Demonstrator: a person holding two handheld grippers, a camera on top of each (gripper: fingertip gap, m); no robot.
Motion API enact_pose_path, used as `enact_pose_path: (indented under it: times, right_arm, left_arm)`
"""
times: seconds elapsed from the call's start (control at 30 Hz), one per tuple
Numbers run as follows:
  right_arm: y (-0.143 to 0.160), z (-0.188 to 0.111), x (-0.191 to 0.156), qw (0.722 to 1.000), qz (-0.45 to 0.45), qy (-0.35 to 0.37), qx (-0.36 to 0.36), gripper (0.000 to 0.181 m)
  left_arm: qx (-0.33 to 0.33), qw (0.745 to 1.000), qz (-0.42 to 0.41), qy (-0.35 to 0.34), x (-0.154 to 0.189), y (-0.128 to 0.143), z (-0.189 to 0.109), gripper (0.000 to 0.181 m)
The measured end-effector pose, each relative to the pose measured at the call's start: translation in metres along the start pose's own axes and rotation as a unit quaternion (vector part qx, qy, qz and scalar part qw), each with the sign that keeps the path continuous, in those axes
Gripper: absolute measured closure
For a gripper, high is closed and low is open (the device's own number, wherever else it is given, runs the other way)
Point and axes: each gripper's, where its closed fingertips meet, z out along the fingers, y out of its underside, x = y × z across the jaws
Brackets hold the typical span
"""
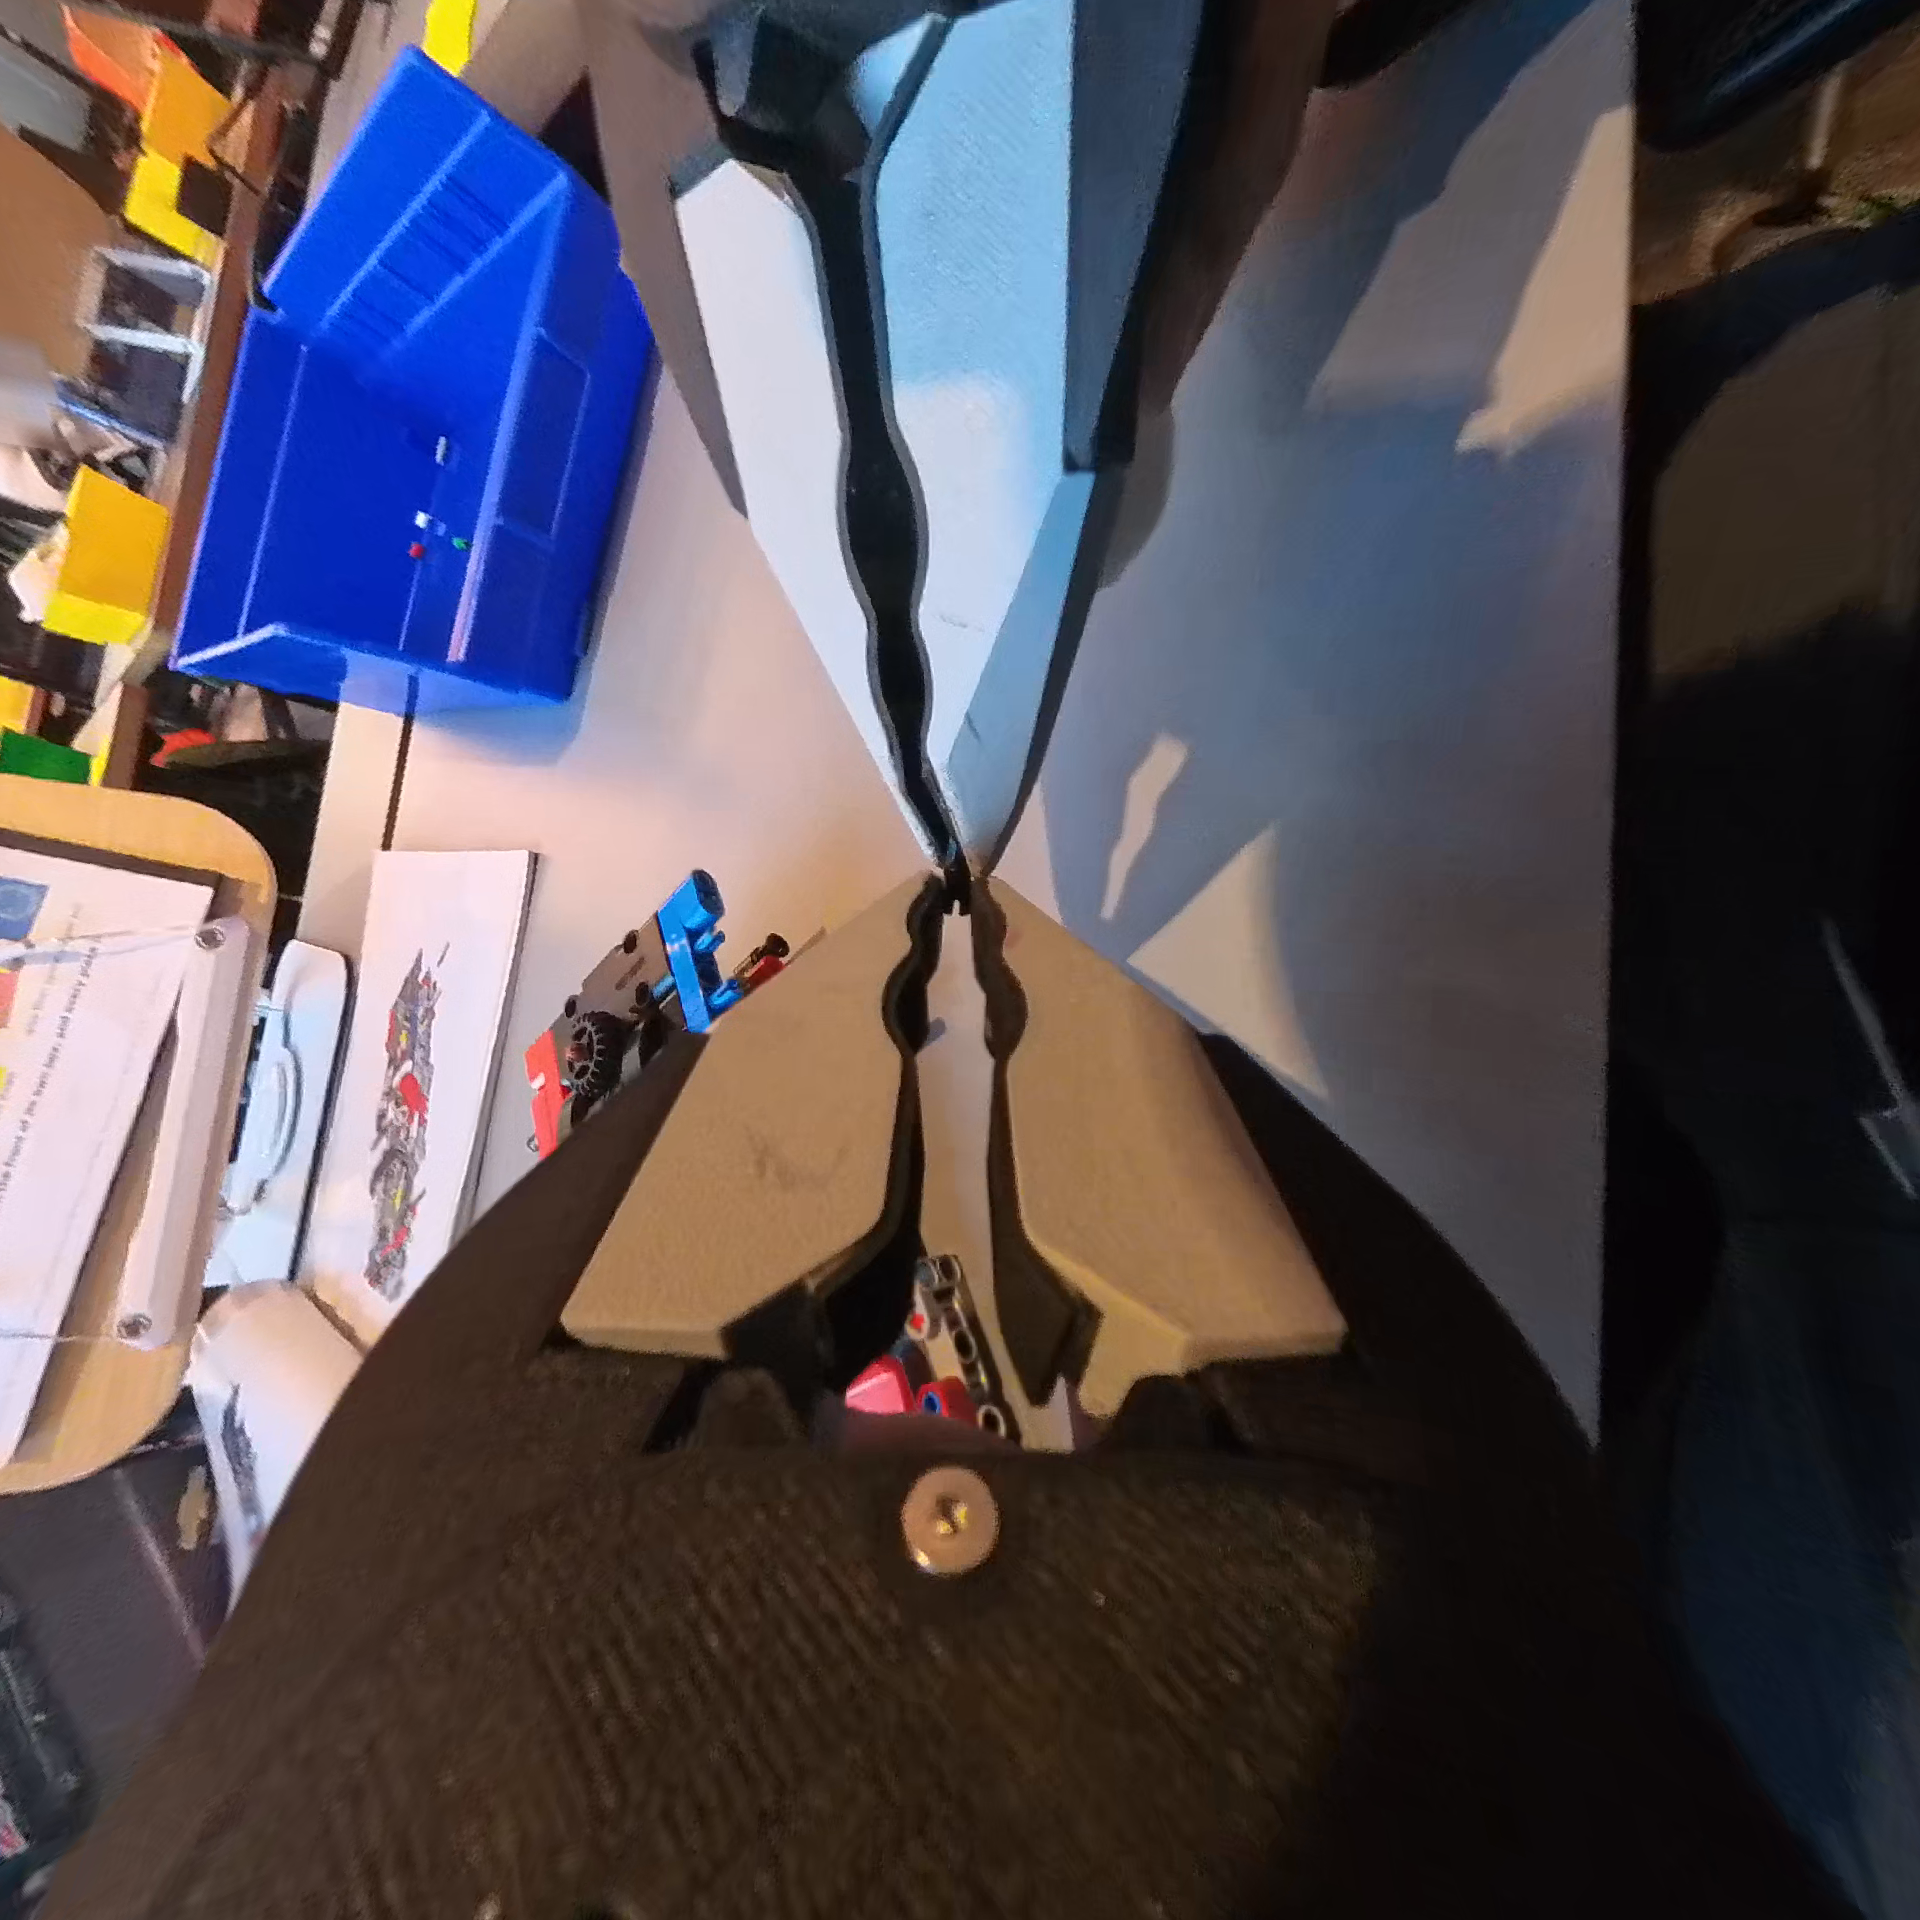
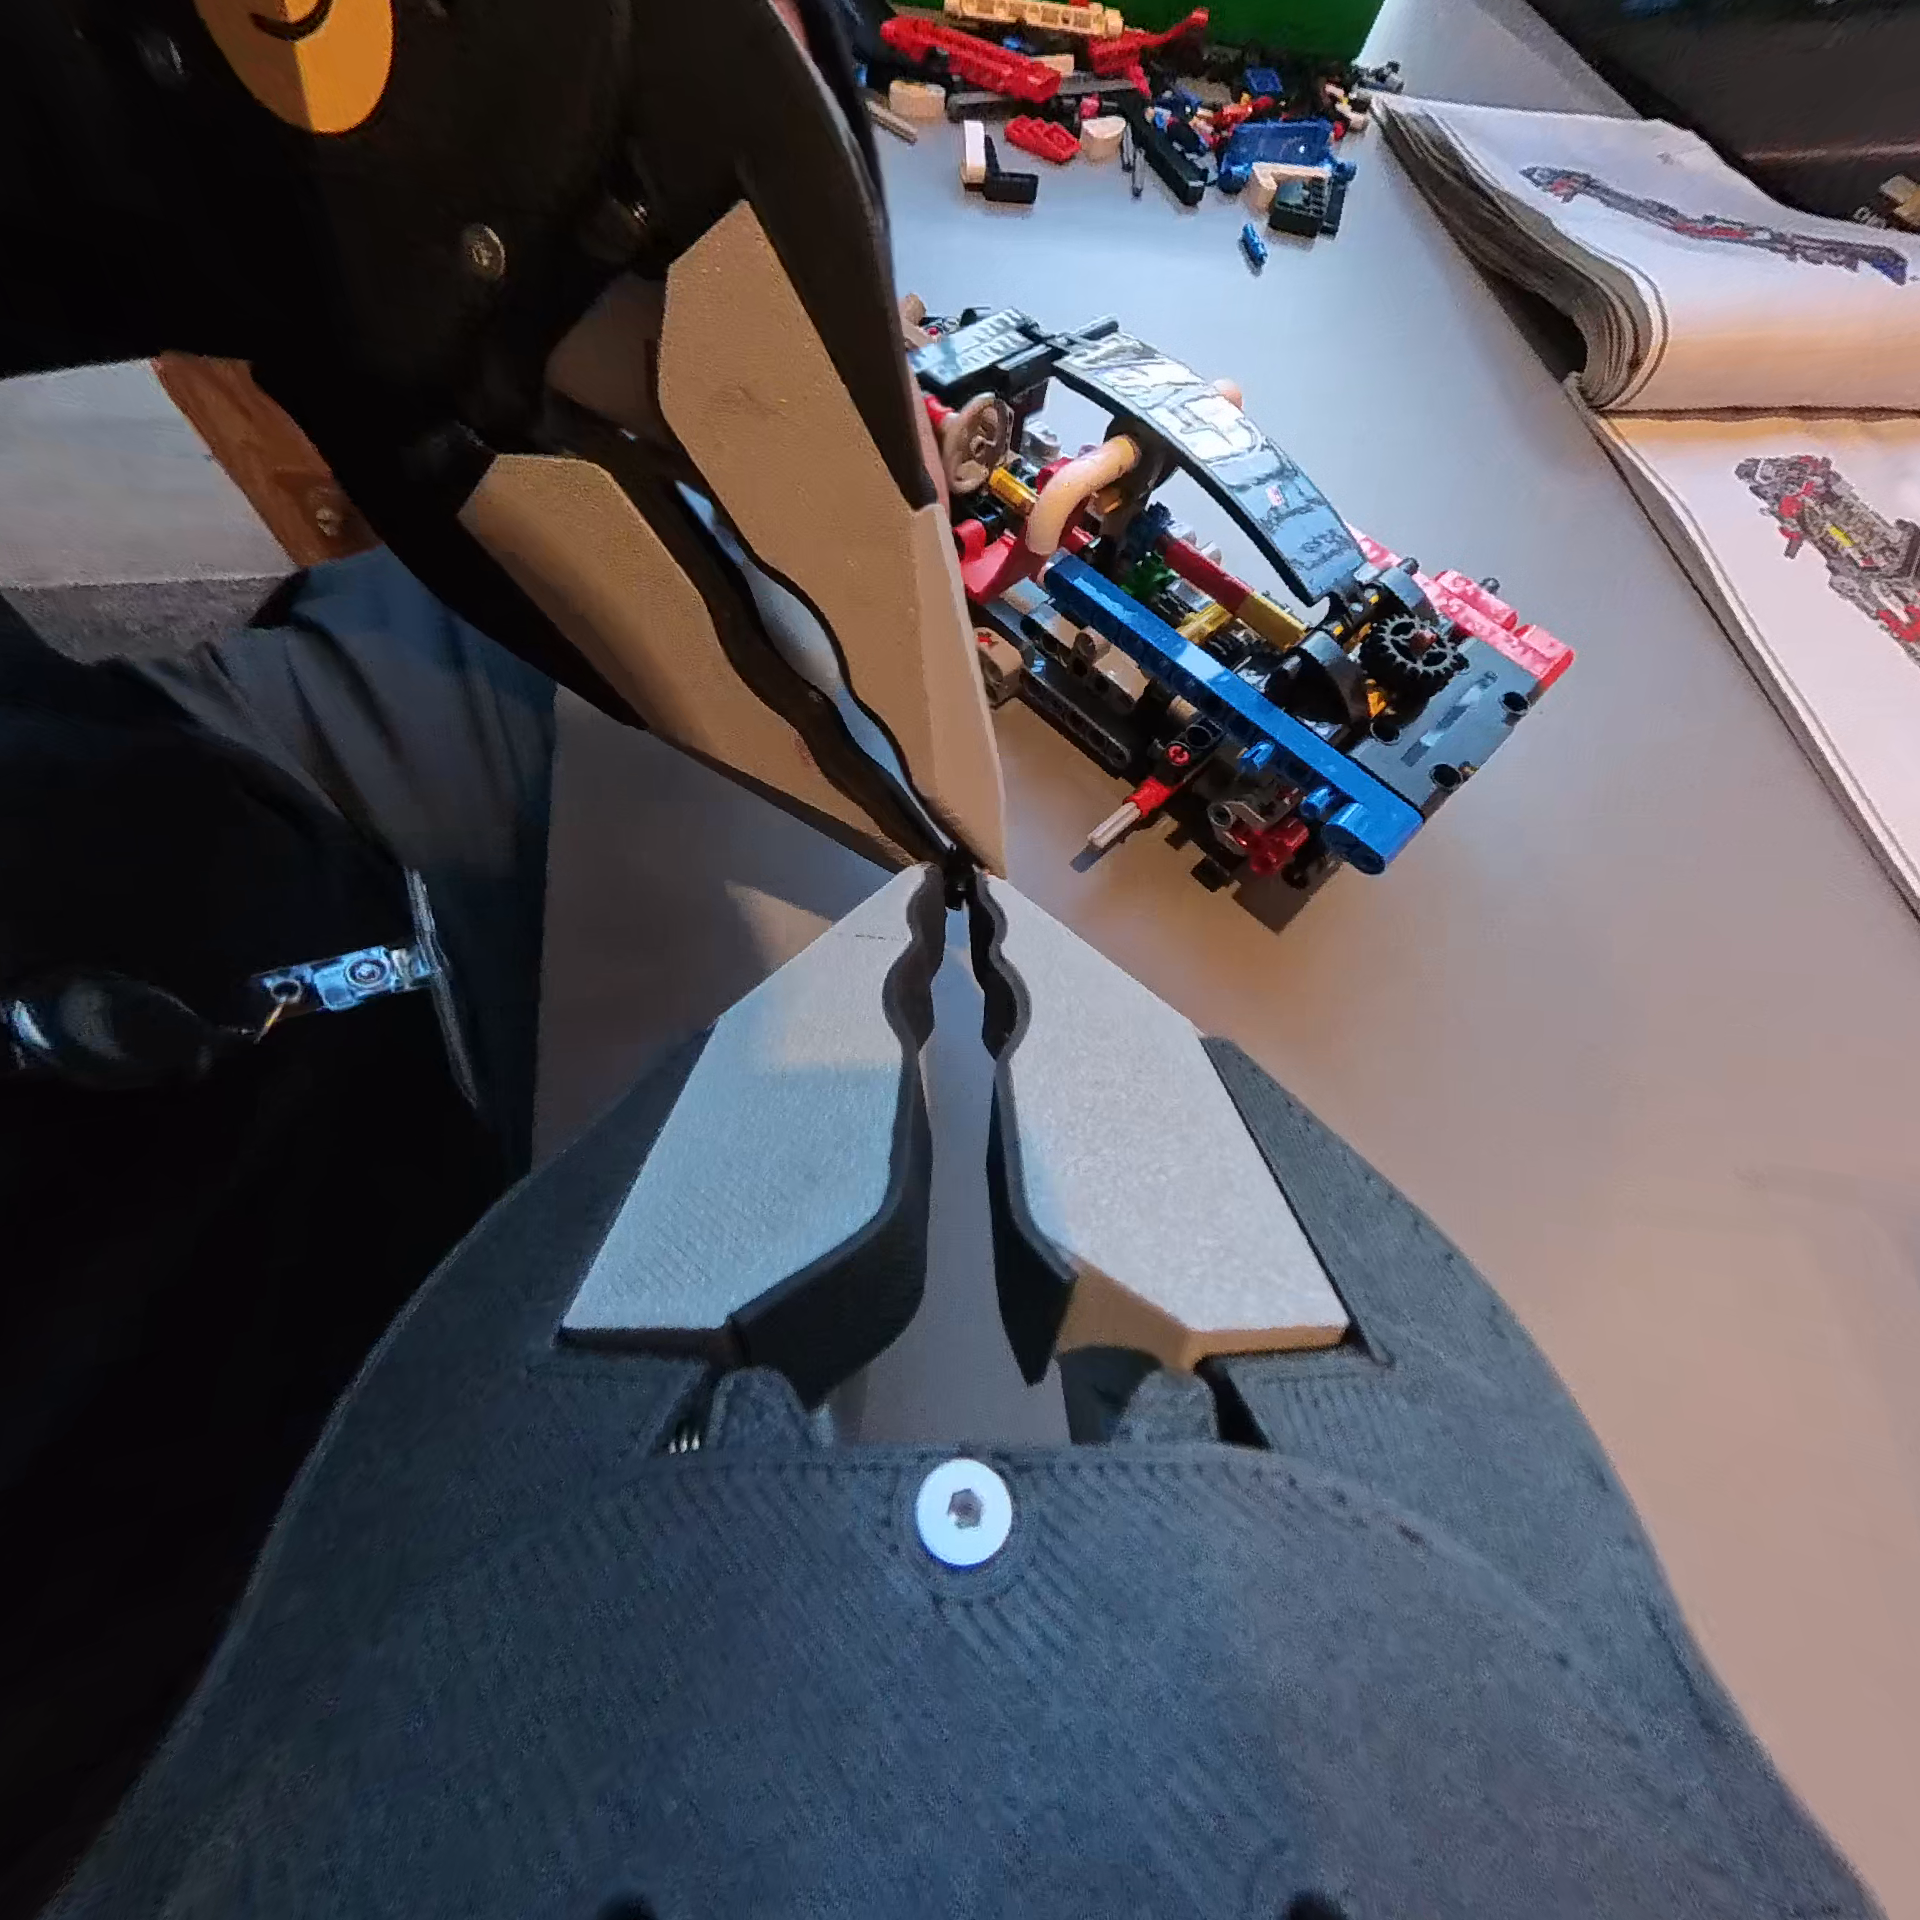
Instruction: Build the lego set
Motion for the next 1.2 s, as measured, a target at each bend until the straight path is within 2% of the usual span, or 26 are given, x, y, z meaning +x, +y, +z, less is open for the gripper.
enact_pose_path:
  times: [0.07, 0.27, 0.33, 0.43, 0.53, 0.63, 0.73, 0.93, 1.03, 1.2]
  right_arm:
    - [0.000, 0.000, 0.003, 1.000, 0.010, -0.001, 0.008, 0.180]
    - [0.003, -0.002, 0.015, 0.999, 0.045, 0.012, 0.019, 0.180]
    - [0.005, -0.002, 0.026, 0.997, 0.059, 0.037, 0.021, 0.180]
    - [0.012, -0.002, 0.040, 0.994, 0.093, 0.061, 0.015, 0.180]
    - [0.014, -0.002, 0.049, 0.991, 0.115, 0.073, 0.017, 0.180]
    - [0.015, -0.002, 0.055, 0.989, 0.118, 0.087, 0.015, 0.180]
    - [0.014, -0.002, 0.060, 0.988, 0.115, 0.100, 0.019, 0.180]
    - [0.008, -0.008, 0.071, 0.984, 0.105, 0.135, 0.047, 0.180]
    - [0.008, -0.008, 0.071, 0.984, 0.102, 0.139, 0.045, 0.180]
    - [0.009, -0.006, 0.071, 0.985, 0.105, 0.134, 0.040, 0.180]
  left_arm:
    - [0.003, 1.000, -0.026, -0.003, -0.002, 0.000, 0.001, 0.178]
    - [-0.005, 0.991, -0.134, -0.017, -0.017, 0.012, -0.004, 0.148]
    - [-0.007, 0.980, -0.200, 0.003, -0.016, 0.013, -0.007, 0.137]
    - [0.023, 0.958, -0.284, 0.022, -0.021, 0.008, -0.015, 0.135]
    - [0.044, 0.942, -0.334, 0.020, -0.039, 0.007, -0.027, 0.133]
    - [0.036, 0.938, -0.344, 0.005, -0.065, 0.015, -0.040, 0.128]
    - [-0.015, 0.937, -0.349, 0.001, -0.083, 0.038, -0.045, 0.117]
    - [-0.050, 0.921, -0.380, 0.070, -0.077, 0.063, -0.035, 0.109]
    - [-0.048, 0.910, -0.399, 0.103, -0.073, 0.062, -0.030, 0.106]
    - [-0.081, 0.916, -0.382, 0.093, -0.075, 0.071, -0.025, 0.102]
